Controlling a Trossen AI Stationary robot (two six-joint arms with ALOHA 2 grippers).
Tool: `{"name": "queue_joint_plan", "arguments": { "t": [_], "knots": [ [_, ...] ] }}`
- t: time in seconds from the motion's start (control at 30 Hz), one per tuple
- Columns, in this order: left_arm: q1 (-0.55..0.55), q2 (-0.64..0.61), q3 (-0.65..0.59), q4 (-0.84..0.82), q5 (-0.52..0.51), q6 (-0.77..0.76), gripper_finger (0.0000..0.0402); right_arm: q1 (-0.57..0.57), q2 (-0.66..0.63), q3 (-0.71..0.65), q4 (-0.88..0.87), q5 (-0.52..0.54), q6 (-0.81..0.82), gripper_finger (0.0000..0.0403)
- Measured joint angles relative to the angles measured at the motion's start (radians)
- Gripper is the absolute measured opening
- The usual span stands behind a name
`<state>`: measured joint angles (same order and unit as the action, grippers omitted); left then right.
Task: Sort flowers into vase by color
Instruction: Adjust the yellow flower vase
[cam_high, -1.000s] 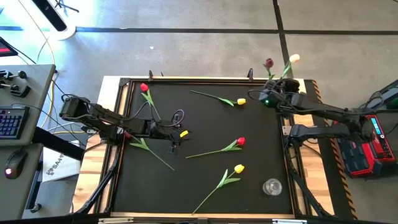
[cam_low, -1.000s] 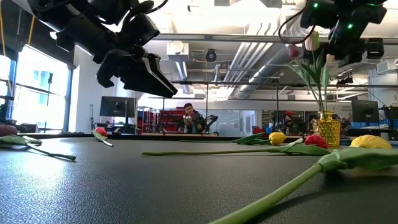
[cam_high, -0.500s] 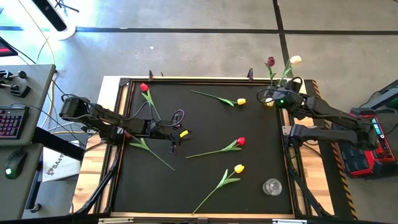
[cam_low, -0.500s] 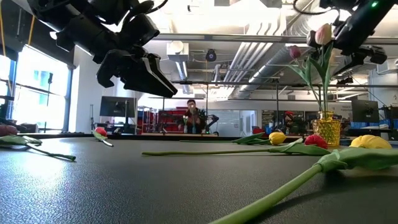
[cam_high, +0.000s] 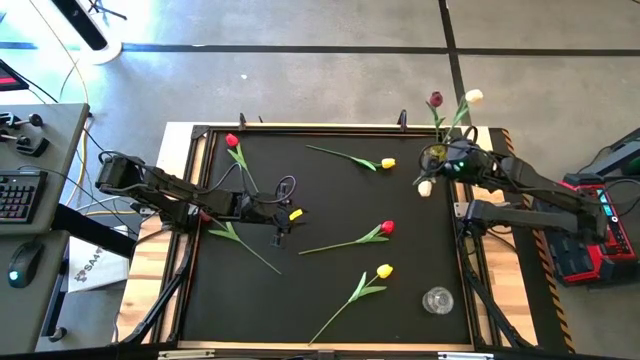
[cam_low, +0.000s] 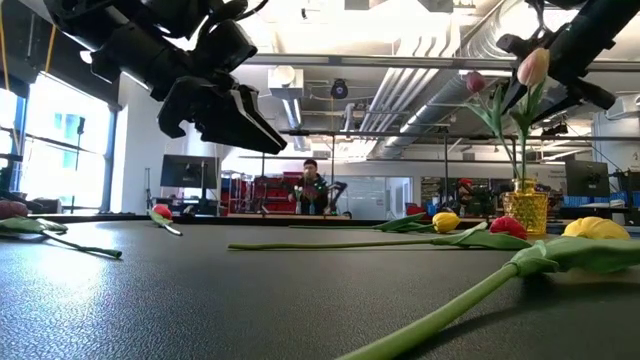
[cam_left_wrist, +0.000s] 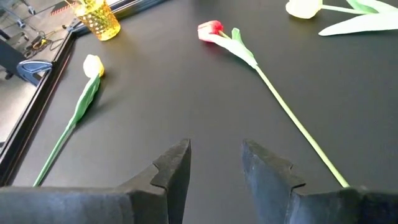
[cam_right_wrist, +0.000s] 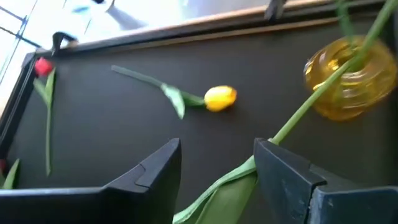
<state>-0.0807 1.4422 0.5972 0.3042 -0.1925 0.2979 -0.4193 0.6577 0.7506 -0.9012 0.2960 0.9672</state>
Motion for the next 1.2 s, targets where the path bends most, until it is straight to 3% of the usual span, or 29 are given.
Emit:
{"name": "queue_joint_plan", "arguments": {
  "t": [0.3, 0.53, 0.77, 1.2],
  "knots": [
    [0.000, 0.000, 0.000, -0.012, 0.000, -0.008, 0.0133, 0.205, 0.019, -0.077, 0.029, -0.064, 0.089, 0.0190],
    [0.000, 0.000, 0.000, -0.006, 0.000, -0.008, 0.0133, 0.358, 0.069, -0.174, 0.250, -0.033, 0.133, 0.0190],
    [0.000, 0.000, 0.000, 0.003, 0.000, -0.019, 0.0133, 0.380, 0.123, -0.144, 0.291, 0.081, 0.149, 0.0190],
    [0.000, 0.000, 0.000, 0.003, 0.000, -0.026, 0.0133, 0.371, 0.121, -0.097, 0.221, 0.094, 0.105, 0.0190]
  ]
}}
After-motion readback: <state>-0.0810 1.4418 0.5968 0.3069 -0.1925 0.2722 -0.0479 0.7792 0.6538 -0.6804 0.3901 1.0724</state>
